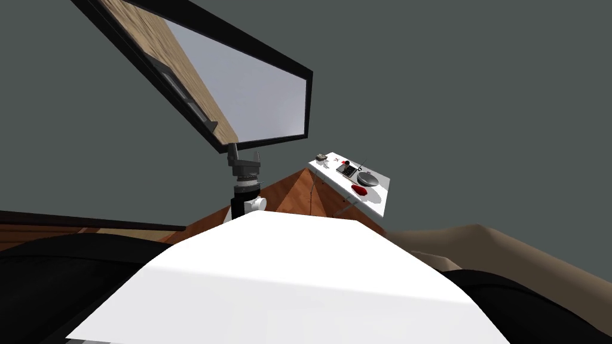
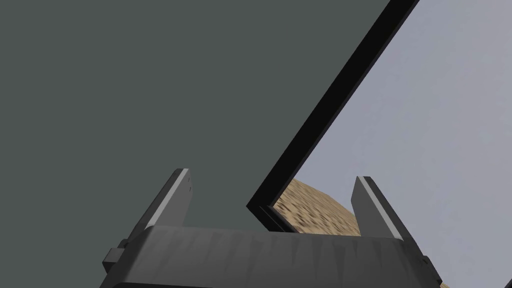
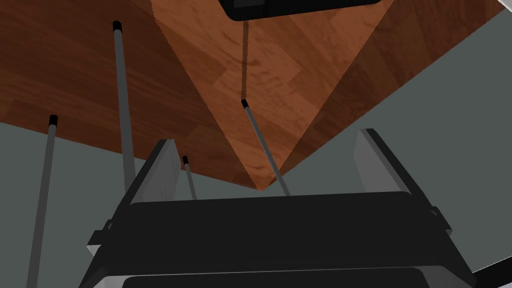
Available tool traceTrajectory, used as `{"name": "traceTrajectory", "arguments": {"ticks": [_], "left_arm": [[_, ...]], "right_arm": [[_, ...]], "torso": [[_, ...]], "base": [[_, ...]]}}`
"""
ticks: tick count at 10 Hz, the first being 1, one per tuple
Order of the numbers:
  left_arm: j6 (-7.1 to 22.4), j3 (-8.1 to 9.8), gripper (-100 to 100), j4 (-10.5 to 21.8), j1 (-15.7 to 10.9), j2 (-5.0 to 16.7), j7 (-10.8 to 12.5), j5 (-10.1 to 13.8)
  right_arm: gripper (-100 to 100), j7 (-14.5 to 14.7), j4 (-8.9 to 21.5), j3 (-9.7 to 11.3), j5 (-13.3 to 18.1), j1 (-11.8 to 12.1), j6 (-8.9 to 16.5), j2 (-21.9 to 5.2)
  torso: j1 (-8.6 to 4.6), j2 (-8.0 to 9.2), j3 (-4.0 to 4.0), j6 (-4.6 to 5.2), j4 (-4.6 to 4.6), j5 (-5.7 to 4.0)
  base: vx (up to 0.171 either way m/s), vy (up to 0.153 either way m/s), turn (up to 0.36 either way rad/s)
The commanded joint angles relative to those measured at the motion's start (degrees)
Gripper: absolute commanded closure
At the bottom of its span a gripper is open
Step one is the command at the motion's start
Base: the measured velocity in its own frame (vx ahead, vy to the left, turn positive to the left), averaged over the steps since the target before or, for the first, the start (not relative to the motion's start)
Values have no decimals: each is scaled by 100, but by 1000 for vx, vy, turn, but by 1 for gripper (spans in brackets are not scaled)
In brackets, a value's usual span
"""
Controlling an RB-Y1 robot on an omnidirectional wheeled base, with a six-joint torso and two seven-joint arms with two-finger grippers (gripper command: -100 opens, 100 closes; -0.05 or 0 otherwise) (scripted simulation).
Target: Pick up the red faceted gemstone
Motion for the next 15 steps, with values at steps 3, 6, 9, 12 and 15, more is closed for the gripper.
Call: {"name": "traceTrajectory", "arguments": {"ticks": [3, 6, 9, 12, 15], "left_arm": [[0, 0, 0, 0, 0, 0, 0, 0], [0, 0, 0, 0, 1, 0, 0, 0], [0, 0, 0, 0, 0, 0, 0, 0], [0, 1, 0, -1, 2, 0, 0, 0], [0, 0, 0, -1, 2, 0, 0, 0]], "right_arm": [[-100, -126, 397, 338, 3, 21, -161, -621], [-100, -177, 522, 462, 7, 12, -203, -1027], [-100, -302, 829, 753, 15, -34, -321, -1670], [-100, -333, 904, 819, 15, -57, -356, -1909], [-100, -389, 1041, 907, 11, -148, -448, -2337]], "torso": [[-1, -3, -2, 0, -1, 0], [4, -17, -10, 1, -4, 1], [4, -25, -15, -3, -6, 2], [4, -36, -23, 5, -9, -2], [35, -32, -19, 4, -7, 6]], "base": [[82, -38, 151], [96, -25, 94], [124, -27, 207], [125, -30, 86], [142, 27, 172]]}}
